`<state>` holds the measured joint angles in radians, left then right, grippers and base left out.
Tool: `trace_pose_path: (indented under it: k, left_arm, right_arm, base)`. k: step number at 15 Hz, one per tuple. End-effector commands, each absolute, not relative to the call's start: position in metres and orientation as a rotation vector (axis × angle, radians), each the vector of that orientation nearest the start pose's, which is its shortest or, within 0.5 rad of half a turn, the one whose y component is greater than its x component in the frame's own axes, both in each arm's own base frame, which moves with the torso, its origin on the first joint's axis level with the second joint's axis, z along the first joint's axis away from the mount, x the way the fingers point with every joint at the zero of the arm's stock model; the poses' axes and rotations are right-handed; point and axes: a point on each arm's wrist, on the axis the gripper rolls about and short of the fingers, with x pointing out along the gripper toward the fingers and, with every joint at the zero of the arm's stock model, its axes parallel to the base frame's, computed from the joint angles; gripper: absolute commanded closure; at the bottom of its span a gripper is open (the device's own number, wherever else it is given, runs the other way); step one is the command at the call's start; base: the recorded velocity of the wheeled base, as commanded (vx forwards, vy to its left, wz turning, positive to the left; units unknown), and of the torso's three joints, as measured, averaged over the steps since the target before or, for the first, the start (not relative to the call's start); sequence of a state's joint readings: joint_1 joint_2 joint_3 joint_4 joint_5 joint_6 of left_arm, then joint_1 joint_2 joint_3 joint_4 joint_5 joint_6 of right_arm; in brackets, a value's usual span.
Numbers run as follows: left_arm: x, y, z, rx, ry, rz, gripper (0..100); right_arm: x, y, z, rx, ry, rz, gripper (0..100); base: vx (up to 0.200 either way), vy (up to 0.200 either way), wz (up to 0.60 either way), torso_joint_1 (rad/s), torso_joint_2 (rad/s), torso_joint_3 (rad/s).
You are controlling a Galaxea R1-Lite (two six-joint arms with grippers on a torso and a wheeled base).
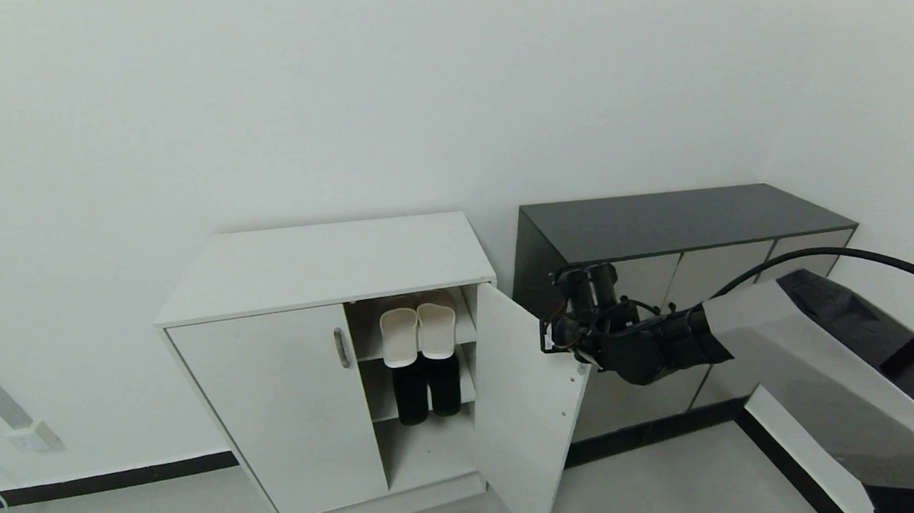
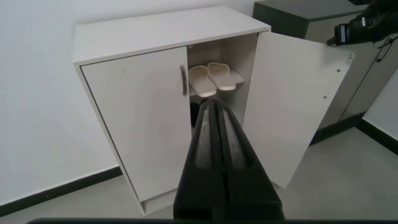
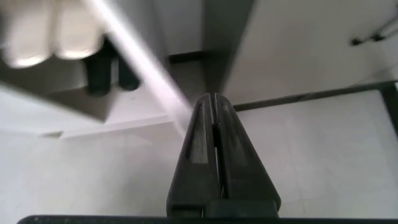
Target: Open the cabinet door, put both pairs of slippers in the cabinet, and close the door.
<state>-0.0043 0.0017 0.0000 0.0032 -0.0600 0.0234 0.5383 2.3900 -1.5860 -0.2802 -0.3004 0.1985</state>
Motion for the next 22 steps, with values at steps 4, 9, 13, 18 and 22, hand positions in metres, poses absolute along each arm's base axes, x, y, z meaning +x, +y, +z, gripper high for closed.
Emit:
trace_pose_path:
  k: [4,9,13,18,22]
  left_arm:
    - [-0.023,-0.001,0.075,0.021,0.004,-0.064,100]
    - [-0.023,-0.001,0.075,0.020,0.004,-0.064,100]
    - [-0.023,-0.001,0.075,0.020,0.004,-0.064,100]
    - [-0.023,-0.001,0.075,0.018,0.004,-0.064,100]
    - [-0.023,-0.001,0.075,0.017,0.004,-0.063,100]
  right_arm:
    - [0.358,0.291,0.109,-0.038,0.460,0.340,100]
    - [0.325,0.302,0.135,-0.035,0.411,0.417,100]
    - [0.328,0.293,0.124,-0.043,0.432,0.391,100]
    - [0.322,0.278,0.130,-0.044,0.415,0.382,100]
    - [0.317,0.275,0.132,-0.058,0.409,0.405,100]
  base:
    - [0.000,0.000,0.00,0.000,0.00,0.000]
    - [0.000,0.000,0.00,0.000,0.00,0.000]
    - [0.000,0.000,0.00,0.000,0.00,0.000]
    - [0.000,0.000,0.00,0.000,0.00,0.000]
    - [0.000,0.000,0.45,-0.001,0.00,0.003]
